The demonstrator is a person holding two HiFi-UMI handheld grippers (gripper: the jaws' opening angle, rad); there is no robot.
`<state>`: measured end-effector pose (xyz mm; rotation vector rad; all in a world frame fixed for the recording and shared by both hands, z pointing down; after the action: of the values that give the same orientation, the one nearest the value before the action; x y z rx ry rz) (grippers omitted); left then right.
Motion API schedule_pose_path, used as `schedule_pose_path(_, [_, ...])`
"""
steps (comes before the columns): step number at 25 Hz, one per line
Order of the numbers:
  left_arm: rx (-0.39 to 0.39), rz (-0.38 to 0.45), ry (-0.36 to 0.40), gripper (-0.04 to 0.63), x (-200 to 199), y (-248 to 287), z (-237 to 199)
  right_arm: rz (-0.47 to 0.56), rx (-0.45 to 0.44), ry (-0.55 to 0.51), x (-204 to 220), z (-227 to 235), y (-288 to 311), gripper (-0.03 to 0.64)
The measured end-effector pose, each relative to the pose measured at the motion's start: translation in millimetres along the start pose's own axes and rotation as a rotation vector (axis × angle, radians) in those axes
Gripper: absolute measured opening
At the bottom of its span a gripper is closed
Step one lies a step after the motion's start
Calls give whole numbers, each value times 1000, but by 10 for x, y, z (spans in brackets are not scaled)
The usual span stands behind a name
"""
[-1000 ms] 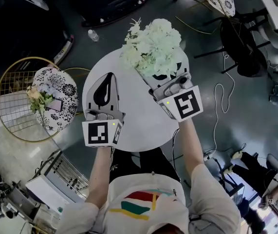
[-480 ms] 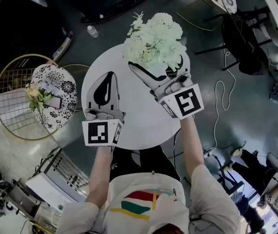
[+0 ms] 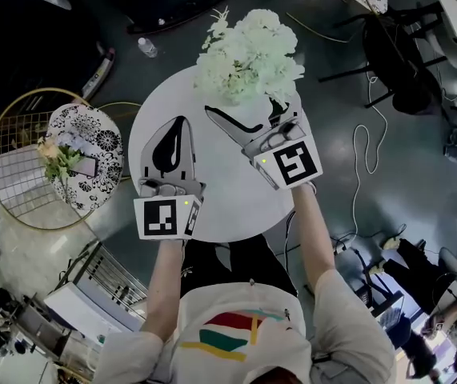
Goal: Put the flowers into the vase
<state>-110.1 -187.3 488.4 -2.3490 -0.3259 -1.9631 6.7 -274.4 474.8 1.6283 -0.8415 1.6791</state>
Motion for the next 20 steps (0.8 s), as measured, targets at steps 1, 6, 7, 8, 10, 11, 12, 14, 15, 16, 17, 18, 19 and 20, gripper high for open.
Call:
schedule_pose_path(1, [1, -1, -2, 6, 15, -4, 4, -13, 4, 5, 46, -5, -14, 472])
schedule_pose_path(6, [12, -12, -6, 6, 67, -29, 63, -42, 30, 42, 229, 17, -115, 476])
schedule_pose_path(7, [15, -14, -6, 6, 74, -29, 76, -48, 36, 50, 265, 23, -138, 476])
schedule_pose_path(8, [18, -16, -5, 6, 82, -28, 86, -54, 41, 56, 298, 28, -156, 476])
schedule_pose_path(10, [22, -17, -4, 6, 100, -26, 93, -67, 43, 65, 357, 23, -181, 476])
schedule_pose_path(11, [23, -18, -5, 6, 112, -28, 92, -73, 44, 68, 388, 14, -192, 474])
schedule_pose_path(12, [24, -20, -7, 6, 125, -33, 92, -77, 45, 71, 420, 1, -204, 474])
schedule_pose_path(14, [28, -23, -10, 6, 147, -49, 90, -86, 49, 75, 483, -28, -230, 474])
schedule_pose_path(15, [30, -24, -11, 6, 157, -59, 89, -90, 51, 78, 510, -43, -242, 474])
schedule_pose_path(16, [32, -26, -12, 6, 166, -71, 87, -94, 52, 82, 530, -59, -254, 474])
schedule_pose_path(17, [34, -27, -13, 6, 174, -85, 85, -97, 53, 87, 546, -77, -266, 474])
schedule_pose_path(18, [35, -28, -14, 6, 182, -102, 83, -100, 55, 94, 560, -96, -281, 474])
schedule_pose_path(19, [36, -29, -14, 6, 190, -120, 80, -101, 58, 102, 574, -115, -298, 474])
schedule_pose_path(20, [38, -31, -14, 6, 198, -140, 77, -104, 64, 110, 591, -133, -317, 474])
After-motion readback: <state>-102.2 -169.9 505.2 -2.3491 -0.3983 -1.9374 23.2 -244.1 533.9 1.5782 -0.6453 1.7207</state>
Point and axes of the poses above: the fingertips, and each gripper's own axes: y forward along the fingers, z to its right, x out of its underside, the point moved 5 cm from there along -y, backward along the fingers, and after that the axes turned 8 degrees about z, right-handed, at the moved point
